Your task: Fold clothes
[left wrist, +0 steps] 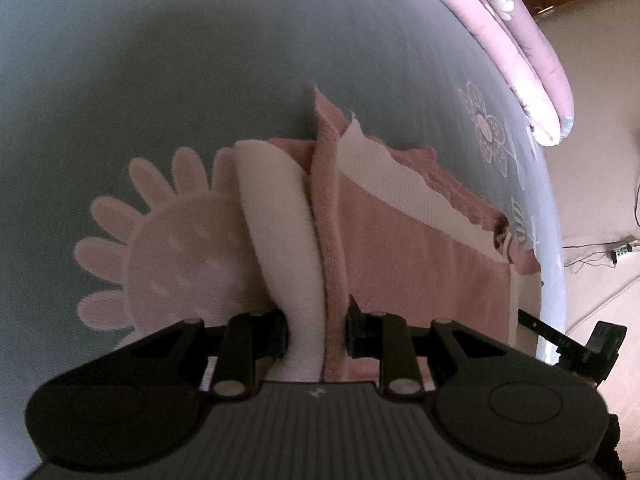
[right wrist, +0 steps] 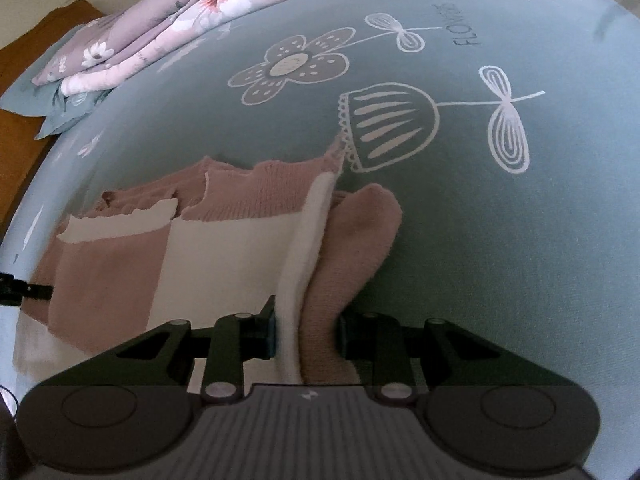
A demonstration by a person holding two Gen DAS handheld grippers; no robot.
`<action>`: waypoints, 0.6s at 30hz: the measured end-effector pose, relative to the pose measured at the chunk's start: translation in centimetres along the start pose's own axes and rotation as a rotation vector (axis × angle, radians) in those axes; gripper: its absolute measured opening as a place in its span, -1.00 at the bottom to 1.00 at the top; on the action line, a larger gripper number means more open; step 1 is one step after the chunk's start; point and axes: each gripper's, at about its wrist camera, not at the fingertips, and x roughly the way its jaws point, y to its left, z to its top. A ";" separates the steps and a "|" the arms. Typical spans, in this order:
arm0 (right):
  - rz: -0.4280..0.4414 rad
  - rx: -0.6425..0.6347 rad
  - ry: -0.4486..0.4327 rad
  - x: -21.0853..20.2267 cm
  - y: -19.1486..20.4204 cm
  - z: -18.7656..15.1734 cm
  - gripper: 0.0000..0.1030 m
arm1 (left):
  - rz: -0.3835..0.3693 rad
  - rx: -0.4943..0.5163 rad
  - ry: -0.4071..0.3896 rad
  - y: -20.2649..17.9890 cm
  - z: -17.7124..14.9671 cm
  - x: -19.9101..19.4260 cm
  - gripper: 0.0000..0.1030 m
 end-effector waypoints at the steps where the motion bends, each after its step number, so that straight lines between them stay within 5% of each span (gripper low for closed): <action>1: -0.008 -0.002 -0.002 0.0 0.2 0.0 -0.41 | 0.003 0.003 0.000 -0.1 0.1 0.0 -0.52; 18: -0.124 0.024 -0.025 0.0 2.4 -0.1 -0.50 | 0.051 0.018 -0.109 -1.7 -0.7 0.1 -0.60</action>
